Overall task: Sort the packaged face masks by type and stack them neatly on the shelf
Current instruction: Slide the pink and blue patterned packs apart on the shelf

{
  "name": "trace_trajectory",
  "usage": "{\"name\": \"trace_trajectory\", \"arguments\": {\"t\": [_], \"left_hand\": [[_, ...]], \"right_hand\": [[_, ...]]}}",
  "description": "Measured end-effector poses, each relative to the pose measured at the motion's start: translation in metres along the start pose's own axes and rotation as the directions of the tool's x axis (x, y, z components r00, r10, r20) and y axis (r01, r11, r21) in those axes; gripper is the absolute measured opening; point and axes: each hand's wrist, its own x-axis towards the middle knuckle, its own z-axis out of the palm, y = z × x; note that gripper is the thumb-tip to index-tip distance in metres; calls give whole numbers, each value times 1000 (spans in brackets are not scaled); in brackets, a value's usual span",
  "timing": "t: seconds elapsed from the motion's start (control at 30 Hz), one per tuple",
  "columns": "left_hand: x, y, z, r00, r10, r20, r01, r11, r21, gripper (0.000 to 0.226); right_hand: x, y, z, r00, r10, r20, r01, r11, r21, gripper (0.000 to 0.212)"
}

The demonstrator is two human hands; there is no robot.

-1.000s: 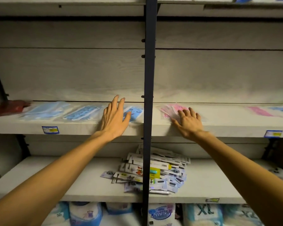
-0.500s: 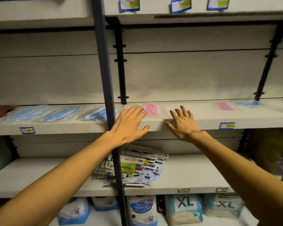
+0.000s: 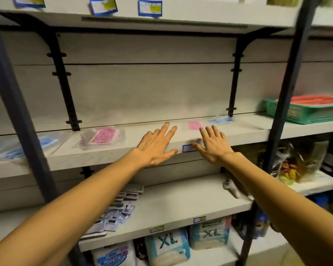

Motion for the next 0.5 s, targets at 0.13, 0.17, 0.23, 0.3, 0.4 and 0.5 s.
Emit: {"name": "trace_trajectory", "arguments": {"t": [0.13,0.17,0.23,0.3,0.4,0.5], "left_hand": [[54,25,15,1000,22,21,-22,1000,22,81],[66,30,20,999,24,33,-25,999,37,80],[92,36,31,998,25,55,-28,998,55,79],[122,38,41,998,17,59,-20,998,54,79],[169,35,54,997,-26,76,27,1000,-3,85],[207,30,73,994,-84,69,87,995,-40,89]], "right_hand": [[14,42,10,999,35,-8,-35,999,-8,76],[19,53,13,999,49,-3,-49,999,-8,75],[31,73,19,997,70,17,-70,997,-11,75],[46,93,25,997,78,28,-77,996,-35,74],[72,123,29,991,107,79,-104,994,-41,75],[103,151,32,983,157,98,-153,987,-54,77]]}}
